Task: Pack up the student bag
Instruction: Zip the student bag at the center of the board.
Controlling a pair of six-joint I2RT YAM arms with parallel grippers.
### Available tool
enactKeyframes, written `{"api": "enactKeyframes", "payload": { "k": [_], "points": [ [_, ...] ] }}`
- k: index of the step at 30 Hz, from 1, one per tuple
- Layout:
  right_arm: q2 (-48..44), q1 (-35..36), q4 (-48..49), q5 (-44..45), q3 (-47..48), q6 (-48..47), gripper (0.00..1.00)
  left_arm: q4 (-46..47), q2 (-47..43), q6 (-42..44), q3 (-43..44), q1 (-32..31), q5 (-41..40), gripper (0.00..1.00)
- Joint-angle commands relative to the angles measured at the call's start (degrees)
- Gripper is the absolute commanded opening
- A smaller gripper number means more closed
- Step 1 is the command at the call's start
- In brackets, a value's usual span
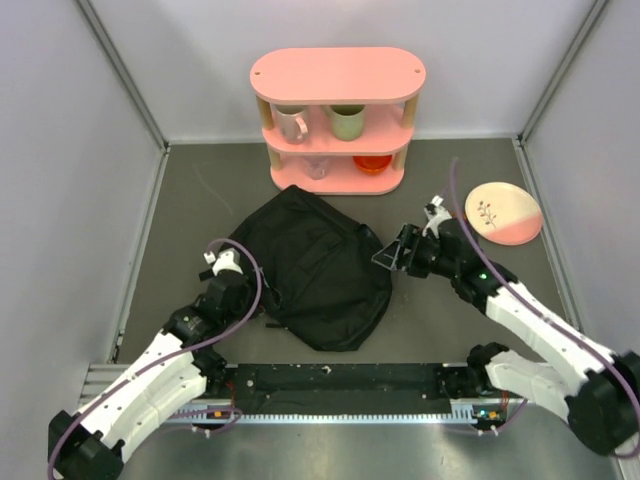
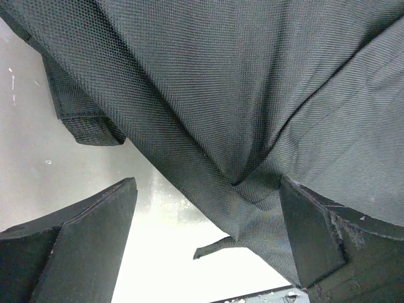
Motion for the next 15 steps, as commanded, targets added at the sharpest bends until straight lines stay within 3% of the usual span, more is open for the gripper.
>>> {"api": "enactKeyframes", "payload": {
  "k": [1,3,5,11,12,14,15],
  "points": [
    [-13.21,0.40,-4.63,-0.09,-1.55,0.87,0.68,7.58,0.37,-0.67,-1.71,0.41,0.16,0.97],
    [-16.49,2.24,-4.28,-0.61,-3.48,4.55,0.67,9.59,1.42,-0.14,-2.24,0.50,-0.10,0.86],
    [-19.05,8.46,-2.71,0.34,-5.24,9.81,0.66,11.44,2.30,0.65,-2.16,0.68,-0.11,0.75],
    [-16.61,30.76,-1.13,22.91,-5.25,27.23,0.66,15.66,7.74,1.97,0.65,0.94,2.44,0.50],
    [-15.29,33.42,0.10,28.16,-5.07,28.64,0.66,15.84,8.71,2.06,0.74,1.03,2.79,0.40],
    [-10.39,38.61,2.48,31.98,-3.85,31.63,0.66,16.45,9.24,2.15,0.66,1.03,3.14,0.31],
    [-8.70,39.59,2.49,34.17,-3.06,32.68,0.66,16.81,9.07,2.15,0.57,1.03,3.49,0.18]
  ]
}}
